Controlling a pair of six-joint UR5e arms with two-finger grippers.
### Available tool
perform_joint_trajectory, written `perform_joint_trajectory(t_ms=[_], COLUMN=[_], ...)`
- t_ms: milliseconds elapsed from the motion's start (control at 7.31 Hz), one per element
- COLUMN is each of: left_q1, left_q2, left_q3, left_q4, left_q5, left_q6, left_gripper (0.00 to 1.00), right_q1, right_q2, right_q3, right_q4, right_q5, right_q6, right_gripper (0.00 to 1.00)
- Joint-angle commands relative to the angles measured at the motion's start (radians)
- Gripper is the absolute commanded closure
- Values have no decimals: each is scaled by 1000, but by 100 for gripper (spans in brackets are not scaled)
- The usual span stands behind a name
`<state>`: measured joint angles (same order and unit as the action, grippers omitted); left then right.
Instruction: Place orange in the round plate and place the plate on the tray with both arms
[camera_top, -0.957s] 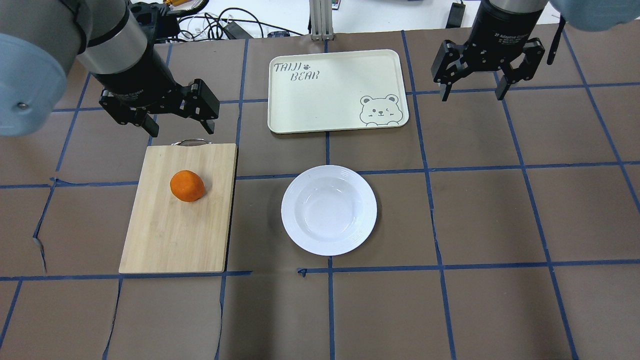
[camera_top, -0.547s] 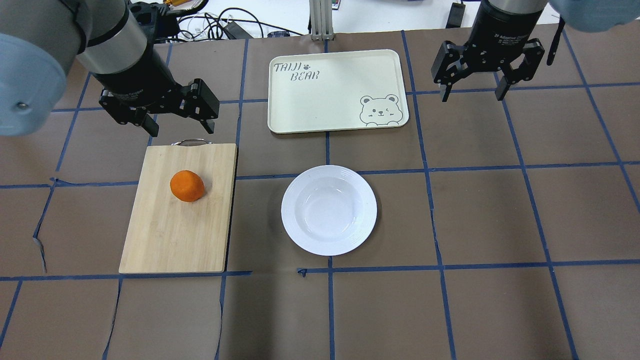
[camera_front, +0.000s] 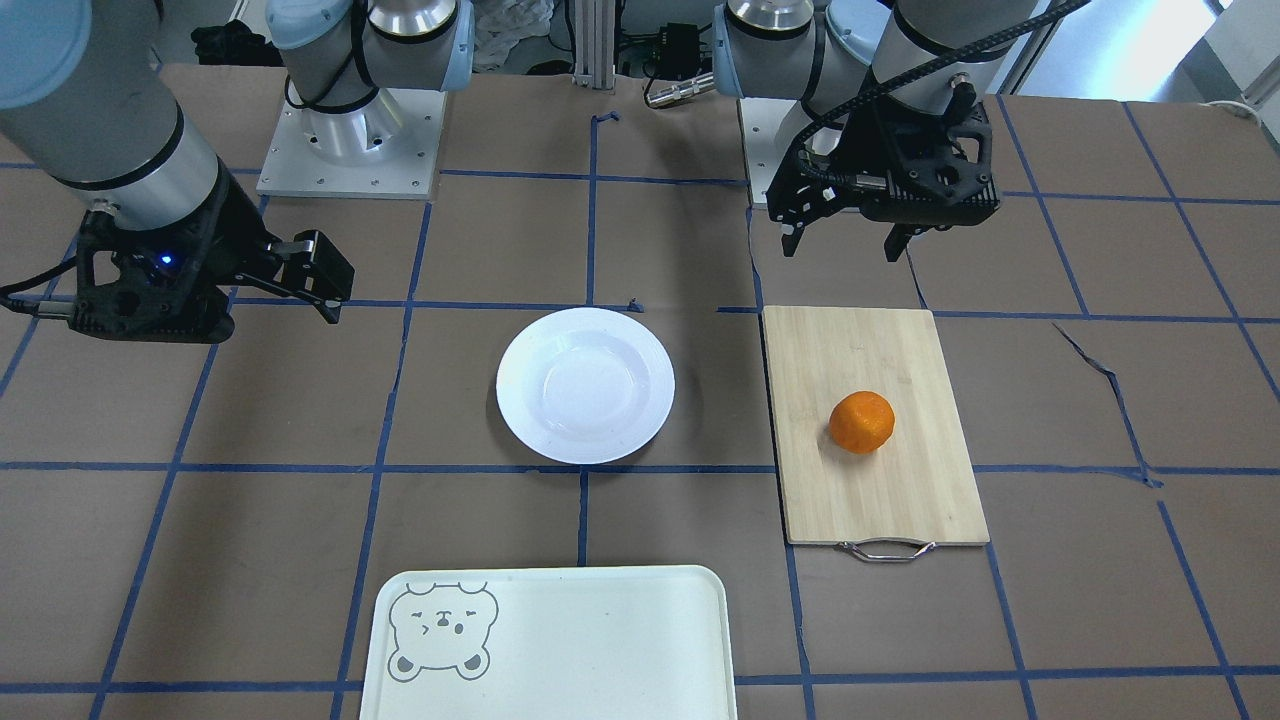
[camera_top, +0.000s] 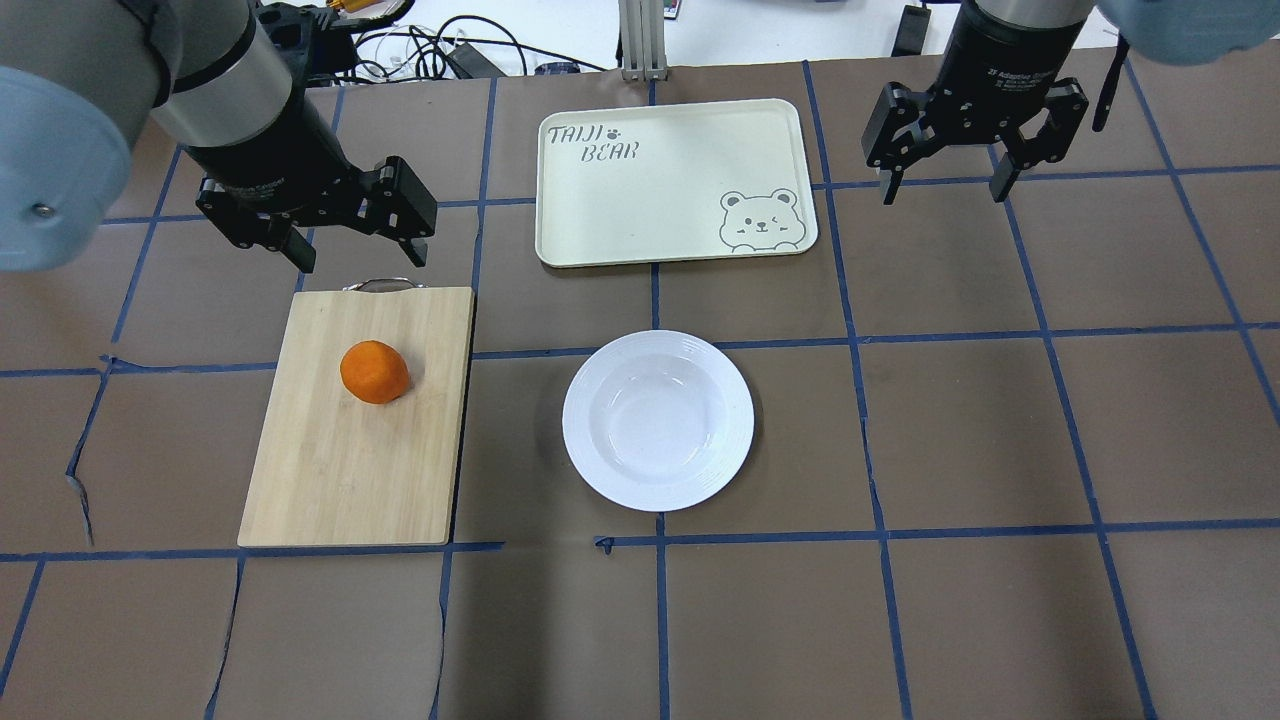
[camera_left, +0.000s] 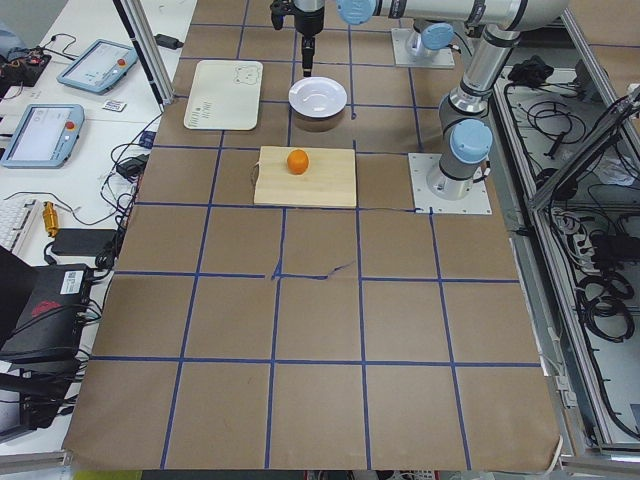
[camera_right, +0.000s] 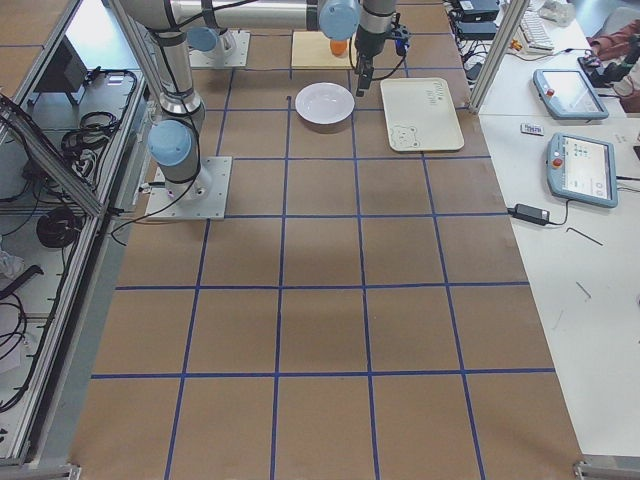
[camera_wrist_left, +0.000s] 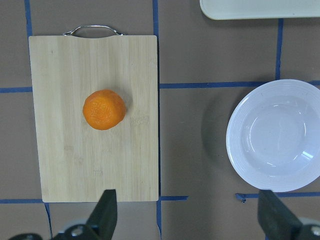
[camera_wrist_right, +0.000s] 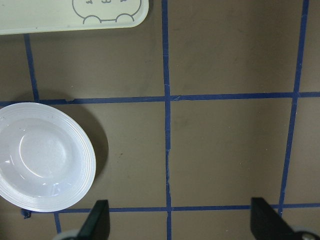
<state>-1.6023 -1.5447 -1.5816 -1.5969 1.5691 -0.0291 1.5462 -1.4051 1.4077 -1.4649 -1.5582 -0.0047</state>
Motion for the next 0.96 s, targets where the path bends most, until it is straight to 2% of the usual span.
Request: perform_joint_trajectory(t_ms=[0,821], left_q1=[2,54], left_q2=[0,-28], left_q3=[0,-29], left_q4=[0,24], left_q5=[0,-1], left_q6=[0,17], left_gripper=[0,0], right_q1=[0,0], right_q2=[0,0], right_q3=[1,1], right_q4=[0,-28], right_q5=[1,4], right_q6=[0,0], right_gripper=[0,0])
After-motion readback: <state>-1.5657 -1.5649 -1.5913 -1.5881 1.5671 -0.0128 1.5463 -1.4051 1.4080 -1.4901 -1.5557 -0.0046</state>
